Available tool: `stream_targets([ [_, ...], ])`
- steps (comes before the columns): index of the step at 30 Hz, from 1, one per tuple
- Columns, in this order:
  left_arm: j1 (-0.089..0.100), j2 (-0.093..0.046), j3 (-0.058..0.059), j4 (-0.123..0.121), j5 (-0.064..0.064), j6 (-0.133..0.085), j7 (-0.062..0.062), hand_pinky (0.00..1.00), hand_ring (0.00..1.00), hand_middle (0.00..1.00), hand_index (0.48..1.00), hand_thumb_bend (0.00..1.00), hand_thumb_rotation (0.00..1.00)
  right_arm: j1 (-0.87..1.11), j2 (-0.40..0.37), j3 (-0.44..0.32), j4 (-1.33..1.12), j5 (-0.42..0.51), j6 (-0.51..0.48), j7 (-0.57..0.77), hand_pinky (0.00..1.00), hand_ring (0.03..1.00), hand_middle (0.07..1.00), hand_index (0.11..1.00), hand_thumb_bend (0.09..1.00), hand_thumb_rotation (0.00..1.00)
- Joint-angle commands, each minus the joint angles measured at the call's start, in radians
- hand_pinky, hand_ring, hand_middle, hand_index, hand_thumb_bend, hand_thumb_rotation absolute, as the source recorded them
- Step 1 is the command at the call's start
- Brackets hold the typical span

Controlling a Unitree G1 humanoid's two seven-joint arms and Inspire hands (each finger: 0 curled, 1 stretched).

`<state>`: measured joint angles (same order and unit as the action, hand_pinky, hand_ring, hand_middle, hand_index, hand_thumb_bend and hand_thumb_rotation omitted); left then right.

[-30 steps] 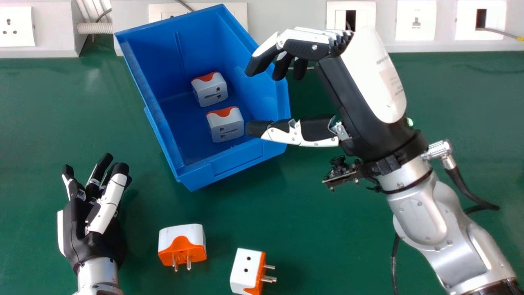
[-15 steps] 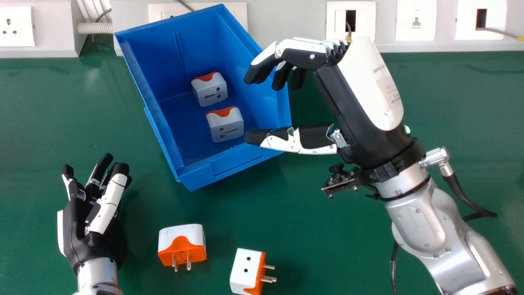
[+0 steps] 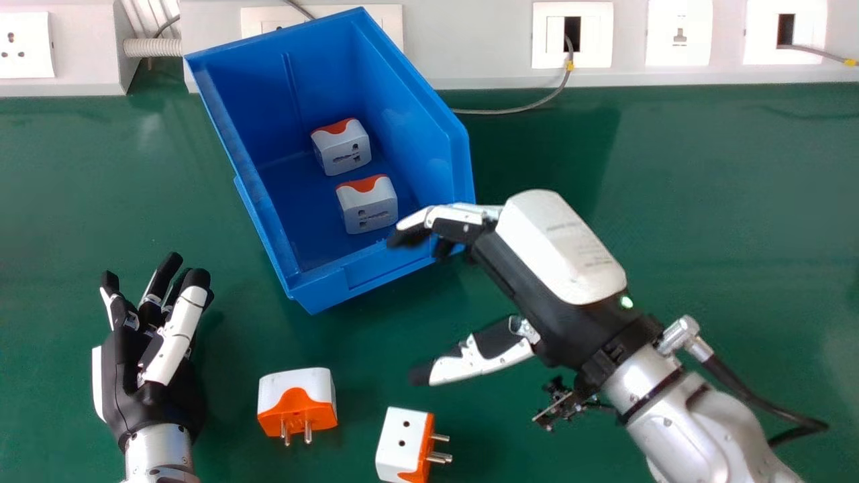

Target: Pick all objects and put in blue box

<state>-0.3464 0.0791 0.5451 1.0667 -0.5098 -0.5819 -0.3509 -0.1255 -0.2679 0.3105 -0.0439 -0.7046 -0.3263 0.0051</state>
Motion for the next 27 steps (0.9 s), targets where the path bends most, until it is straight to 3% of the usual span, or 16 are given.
stream_targets([
  [1,0.074,-0.042,0.001,0.061,0.004,0.077,0.022,0.81,0.84,0.84,0.797,0.69,0.06,0.031,0.011,0.021,-0.023,-0.004,0.01,-0.008,0.98,1.0,1.0,1.0,1.0,0.83],
  [8,0.082,-0.045,-0.006,0.052,0.011,0.08,0.035,0.81,0.84,0.84,0.812,0.66,0.04,0.086,-0.006,0.063,-0.007,0.004,0.023,0.022,1.0,1.0,1.0,1.0,1.0,0.93],
  [13,0.088,-0.044,-0.012,0.047,0.012,0.087,0.035,0.82,0.84,0.84,0.828,0.66,0.05,0.106,-0.008,0.081,0.011,0.001,0.021,0.011,1.0,1.0,1.0,1.0,1.0,0.96],
  [18,0.089,-0.046,-0.012,0.042,0.01,0.091,0.046,0.82,0.84,0.85,0.831,0.66,0.05,0.114,-0.019,0.099,0.019,-0.022,0.036,0.017,1.0,1.0,1.0,1.0,1.0,0.96],
  [22,0.091,-0.049,-0.012,0.038,0.007,0.094,0.046,0.82,0.84,0.85,0.835,0.66,0.05,0.107,-0.022,0.119,0.084,-0.032,0.03,0.004,1.0,1.0,1.0,1.0,1.0,0.97],
  [24,0.092,-0.051,-0.011,0.034,0.005,0.098,0.046,0.82,0.84,0.85,0.837,0.66,0.05,0.101,-0.016,0.131,0.156,-0.037,0.007,-0.044,1.0,1.0,1.0,1.0,1.0,0.97],
  [27,0.092,-0.048,-0.012,0.032,0.007,0.101,0.048,0.81,0.84,0.84,0.835,0.69,0.05,0.083,0.004,0.139,0.286,-0.023,-0.077,-0.159,1.0,1.0,1.0,1.0,1.0,0.89],
])
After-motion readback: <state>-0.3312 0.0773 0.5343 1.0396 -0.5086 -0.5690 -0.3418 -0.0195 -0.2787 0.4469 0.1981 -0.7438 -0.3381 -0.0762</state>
